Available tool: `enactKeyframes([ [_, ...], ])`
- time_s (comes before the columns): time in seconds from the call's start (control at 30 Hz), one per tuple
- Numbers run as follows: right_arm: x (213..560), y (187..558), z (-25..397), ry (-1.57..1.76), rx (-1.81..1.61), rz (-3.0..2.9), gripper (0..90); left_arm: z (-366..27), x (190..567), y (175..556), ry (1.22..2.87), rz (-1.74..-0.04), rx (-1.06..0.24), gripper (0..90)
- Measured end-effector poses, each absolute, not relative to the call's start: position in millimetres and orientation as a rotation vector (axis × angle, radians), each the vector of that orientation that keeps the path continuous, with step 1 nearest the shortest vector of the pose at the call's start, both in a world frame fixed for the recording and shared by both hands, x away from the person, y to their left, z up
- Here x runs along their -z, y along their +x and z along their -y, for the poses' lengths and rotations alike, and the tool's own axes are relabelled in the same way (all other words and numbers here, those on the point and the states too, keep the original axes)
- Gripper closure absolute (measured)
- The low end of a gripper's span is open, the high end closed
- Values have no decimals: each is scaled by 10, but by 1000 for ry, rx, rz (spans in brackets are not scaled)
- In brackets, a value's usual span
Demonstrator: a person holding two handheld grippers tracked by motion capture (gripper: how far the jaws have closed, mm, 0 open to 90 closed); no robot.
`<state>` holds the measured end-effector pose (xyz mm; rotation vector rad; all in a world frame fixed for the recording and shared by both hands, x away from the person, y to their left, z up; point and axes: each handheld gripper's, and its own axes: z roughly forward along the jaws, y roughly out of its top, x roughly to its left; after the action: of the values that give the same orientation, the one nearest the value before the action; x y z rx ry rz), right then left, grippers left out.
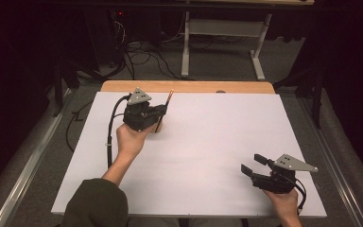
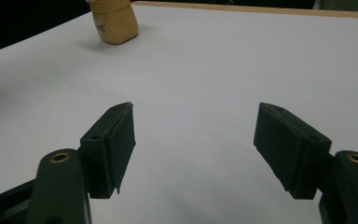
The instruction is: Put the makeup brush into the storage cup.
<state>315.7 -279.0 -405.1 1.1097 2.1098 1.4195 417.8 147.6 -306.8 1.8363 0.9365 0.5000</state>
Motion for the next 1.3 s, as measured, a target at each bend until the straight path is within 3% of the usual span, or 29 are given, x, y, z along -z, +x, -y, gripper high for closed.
enactKeyframes([
  [1.3, 4054, 3159, 2784, 1111, -1415, -2114, 310, -1645, 3093, 4457, 1761, -1043, -531, 827],
])
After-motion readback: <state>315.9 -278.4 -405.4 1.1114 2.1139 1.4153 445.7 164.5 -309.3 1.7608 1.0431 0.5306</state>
